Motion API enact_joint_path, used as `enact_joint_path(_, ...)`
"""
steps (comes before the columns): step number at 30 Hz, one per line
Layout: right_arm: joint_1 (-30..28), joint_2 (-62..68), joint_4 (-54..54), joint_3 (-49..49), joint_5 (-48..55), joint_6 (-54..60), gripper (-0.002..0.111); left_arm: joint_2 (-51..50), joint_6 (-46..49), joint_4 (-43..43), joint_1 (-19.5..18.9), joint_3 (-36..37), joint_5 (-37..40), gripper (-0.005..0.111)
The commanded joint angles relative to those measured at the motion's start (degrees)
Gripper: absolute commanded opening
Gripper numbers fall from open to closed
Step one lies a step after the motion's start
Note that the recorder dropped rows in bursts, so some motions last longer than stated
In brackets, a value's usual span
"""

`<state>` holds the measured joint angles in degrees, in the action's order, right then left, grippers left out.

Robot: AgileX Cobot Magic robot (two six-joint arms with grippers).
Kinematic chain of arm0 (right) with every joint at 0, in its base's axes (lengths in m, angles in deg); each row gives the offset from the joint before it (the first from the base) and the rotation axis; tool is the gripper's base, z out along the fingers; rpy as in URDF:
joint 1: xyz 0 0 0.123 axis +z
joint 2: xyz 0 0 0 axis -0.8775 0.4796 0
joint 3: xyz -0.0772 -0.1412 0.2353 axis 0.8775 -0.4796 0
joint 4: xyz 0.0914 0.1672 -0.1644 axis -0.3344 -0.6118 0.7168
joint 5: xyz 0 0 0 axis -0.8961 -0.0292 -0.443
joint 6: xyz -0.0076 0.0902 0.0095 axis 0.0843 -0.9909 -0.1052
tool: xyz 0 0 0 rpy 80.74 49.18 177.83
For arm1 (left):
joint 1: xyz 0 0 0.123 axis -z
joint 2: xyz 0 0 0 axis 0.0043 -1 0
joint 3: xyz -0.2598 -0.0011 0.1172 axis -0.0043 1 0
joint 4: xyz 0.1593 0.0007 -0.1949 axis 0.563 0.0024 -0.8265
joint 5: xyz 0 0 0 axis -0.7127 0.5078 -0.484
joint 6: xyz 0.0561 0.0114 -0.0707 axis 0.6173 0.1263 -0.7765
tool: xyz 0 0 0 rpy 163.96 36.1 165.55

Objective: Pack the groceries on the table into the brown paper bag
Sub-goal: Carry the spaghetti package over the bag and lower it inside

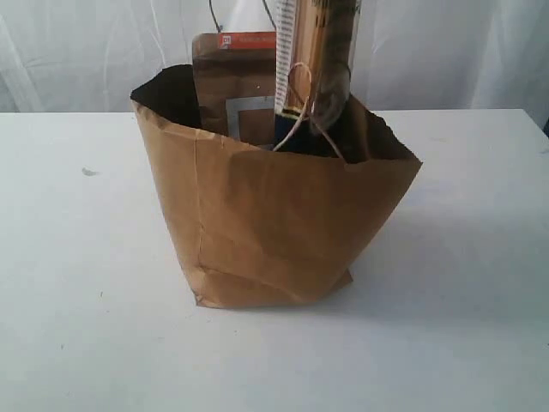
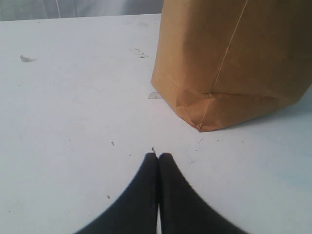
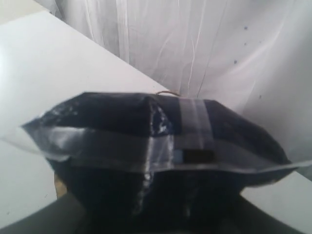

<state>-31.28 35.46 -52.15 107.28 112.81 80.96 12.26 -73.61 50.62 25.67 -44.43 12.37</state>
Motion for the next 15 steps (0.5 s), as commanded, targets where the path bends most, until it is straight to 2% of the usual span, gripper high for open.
enact_joint_path(1,0.2,1.5,1.6,1.0,-0.8,0.4,0.000,0.3,0.1,-0.2,-0.2,0.2,0.2,0.000)
enact_joint_path(7,0.2,4.3,7.7,0.9,3.4,-0.6,0.000,0.3,0.1,-0.2,-0.2,0.2,0.2,0.000)
enact_joint_path(15,0.2,9.1,6.2,0.9,3.5,-0.6,0.000,0.3,0.1,-0.2,-0.2,0.2,0.2,0.000)
